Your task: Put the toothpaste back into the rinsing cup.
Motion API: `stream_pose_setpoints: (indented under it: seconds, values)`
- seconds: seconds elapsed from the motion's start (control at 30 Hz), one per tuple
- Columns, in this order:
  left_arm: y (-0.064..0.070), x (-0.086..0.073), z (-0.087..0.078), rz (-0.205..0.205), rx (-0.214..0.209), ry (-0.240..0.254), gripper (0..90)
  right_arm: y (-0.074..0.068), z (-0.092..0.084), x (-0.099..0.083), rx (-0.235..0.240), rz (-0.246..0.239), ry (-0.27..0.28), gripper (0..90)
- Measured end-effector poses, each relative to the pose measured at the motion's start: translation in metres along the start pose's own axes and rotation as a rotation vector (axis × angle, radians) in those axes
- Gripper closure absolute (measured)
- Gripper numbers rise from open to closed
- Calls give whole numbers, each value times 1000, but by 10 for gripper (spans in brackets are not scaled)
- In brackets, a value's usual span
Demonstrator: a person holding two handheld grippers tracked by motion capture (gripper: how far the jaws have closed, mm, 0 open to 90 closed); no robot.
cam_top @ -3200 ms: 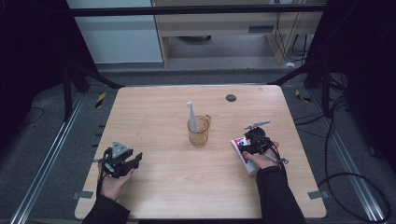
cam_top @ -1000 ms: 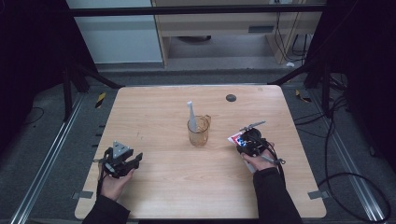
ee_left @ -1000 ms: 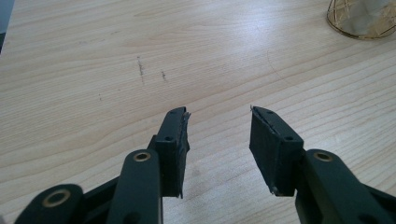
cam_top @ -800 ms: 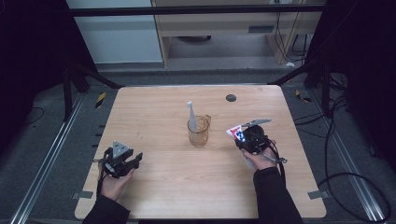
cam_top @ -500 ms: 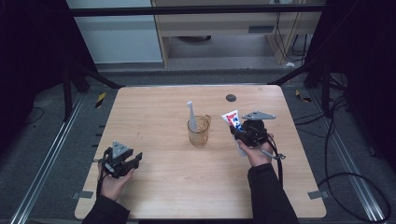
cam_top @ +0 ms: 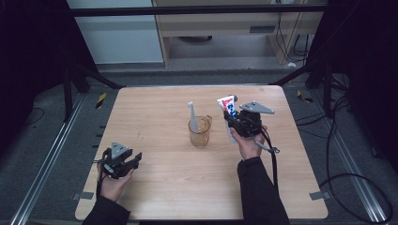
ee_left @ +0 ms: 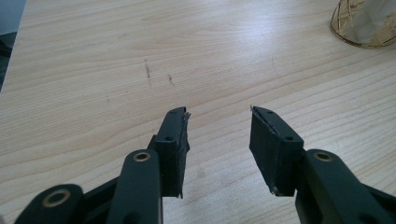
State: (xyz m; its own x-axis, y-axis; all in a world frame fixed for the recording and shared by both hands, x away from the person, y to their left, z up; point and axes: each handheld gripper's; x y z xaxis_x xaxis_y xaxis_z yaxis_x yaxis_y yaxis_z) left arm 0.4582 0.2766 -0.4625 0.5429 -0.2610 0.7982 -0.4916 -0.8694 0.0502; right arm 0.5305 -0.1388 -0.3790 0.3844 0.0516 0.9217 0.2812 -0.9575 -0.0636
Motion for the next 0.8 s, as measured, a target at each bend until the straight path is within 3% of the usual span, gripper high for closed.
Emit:
stream_pose_setpoints:
  seconds: [0.2,0.4,0.8]
  values:
    - [-1,0,0,-4,2,-1,562,-12,6,9,10,23,86,690]
    - [-2,-1,0,-8,3,2,562,-21,15,15,34,78,163,690]
    - [-4,-1,-1,-9,8,9,564,-39,38,14,48,95,198,690]
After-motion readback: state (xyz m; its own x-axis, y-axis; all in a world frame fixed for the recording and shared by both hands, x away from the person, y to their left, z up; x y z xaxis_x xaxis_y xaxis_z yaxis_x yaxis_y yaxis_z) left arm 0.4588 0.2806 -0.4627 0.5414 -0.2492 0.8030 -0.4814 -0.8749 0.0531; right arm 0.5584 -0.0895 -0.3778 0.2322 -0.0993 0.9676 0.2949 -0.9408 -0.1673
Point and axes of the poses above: each handheld gripper's, and its own axes: z roughly forward along the jaws, x roughly out of its top, y roughly to its right, and after that the axes turned 10 degrees about -x, right-handed
